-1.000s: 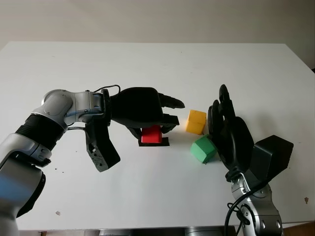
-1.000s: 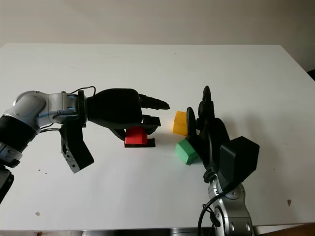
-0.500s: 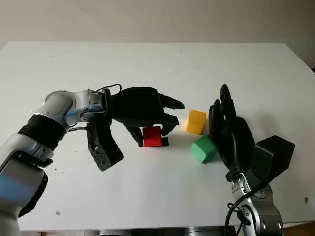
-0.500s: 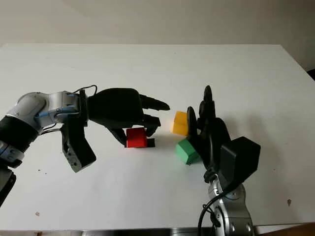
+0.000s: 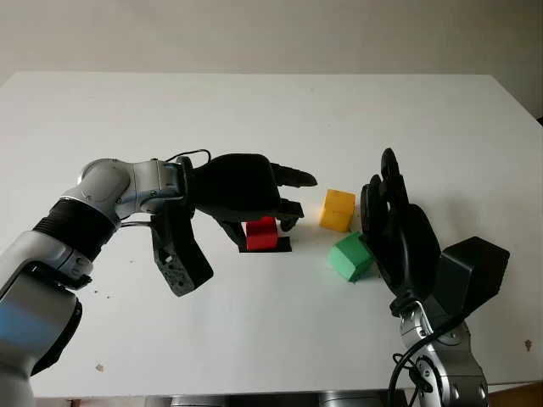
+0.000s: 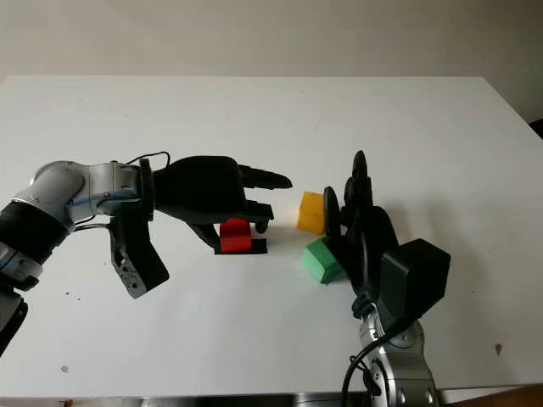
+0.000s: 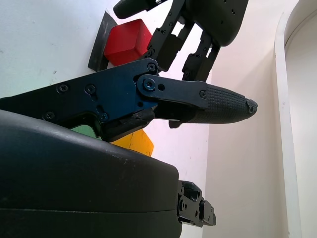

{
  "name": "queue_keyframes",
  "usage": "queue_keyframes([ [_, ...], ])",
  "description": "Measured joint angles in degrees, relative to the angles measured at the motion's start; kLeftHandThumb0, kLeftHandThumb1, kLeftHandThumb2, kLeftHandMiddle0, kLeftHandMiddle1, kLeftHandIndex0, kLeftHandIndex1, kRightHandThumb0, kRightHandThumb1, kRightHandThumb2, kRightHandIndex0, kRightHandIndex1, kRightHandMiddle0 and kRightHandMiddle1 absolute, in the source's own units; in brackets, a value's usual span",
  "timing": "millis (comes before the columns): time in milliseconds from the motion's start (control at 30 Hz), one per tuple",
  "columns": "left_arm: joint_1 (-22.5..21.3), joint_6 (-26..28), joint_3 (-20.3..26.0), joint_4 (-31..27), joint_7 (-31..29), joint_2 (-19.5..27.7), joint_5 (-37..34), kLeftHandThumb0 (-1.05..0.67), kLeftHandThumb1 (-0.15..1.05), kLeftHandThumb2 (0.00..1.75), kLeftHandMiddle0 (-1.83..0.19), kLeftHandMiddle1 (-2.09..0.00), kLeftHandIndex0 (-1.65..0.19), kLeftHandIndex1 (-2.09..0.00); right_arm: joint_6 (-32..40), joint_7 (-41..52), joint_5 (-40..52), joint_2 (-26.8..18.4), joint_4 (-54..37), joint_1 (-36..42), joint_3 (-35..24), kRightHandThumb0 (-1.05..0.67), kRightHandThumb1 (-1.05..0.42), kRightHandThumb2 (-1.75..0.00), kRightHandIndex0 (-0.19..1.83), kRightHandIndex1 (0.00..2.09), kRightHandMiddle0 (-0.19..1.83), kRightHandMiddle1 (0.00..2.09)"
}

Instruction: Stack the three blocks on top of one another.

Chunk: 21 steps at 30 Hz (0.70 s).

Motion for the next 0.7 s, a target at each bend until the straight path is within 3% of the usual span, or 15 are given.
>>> queue_keyframes([
  [433, 0.0, -0.2, -0.6, 0.0, 1.1, 0.3, 0.5, -0.52, 0.89, 0.05, 0.12, -0.04, -0.06, -0.18, 0.0, 0.0, 0.1, 0.0, 0.0, 0.1, 0.0, -0.76, -1.05, -0.56, -0.19, 0.0, -0.19, 0.0],
  [600, 0.0, -0.2, 0.7, 0.7, 0.9, 0.5, -3.6, -0.72, 0.91, 0.07, 0.15, -0.04, 0.13, -0.05, 0.0, -0.1, 0.1, 0.0, 0.0, 0.1, 0.0, -0.75, -1.05, -0.56, -0.19, 0.0, -0.19, 0.0],
  [700, 0.1, 0.7, 3.4, 1.5, -2.7, 0.6, -10.1, -0.8, 0.93, 0.06, 0.18, -0.03, 0.18, -0.01, 0.0, -0.1, 0.1, 0.0, 0.0, 0.1, 0.0, -0.75, -1.05, -0.56, -0.19, 0.0, -0.19, 0.0],
])
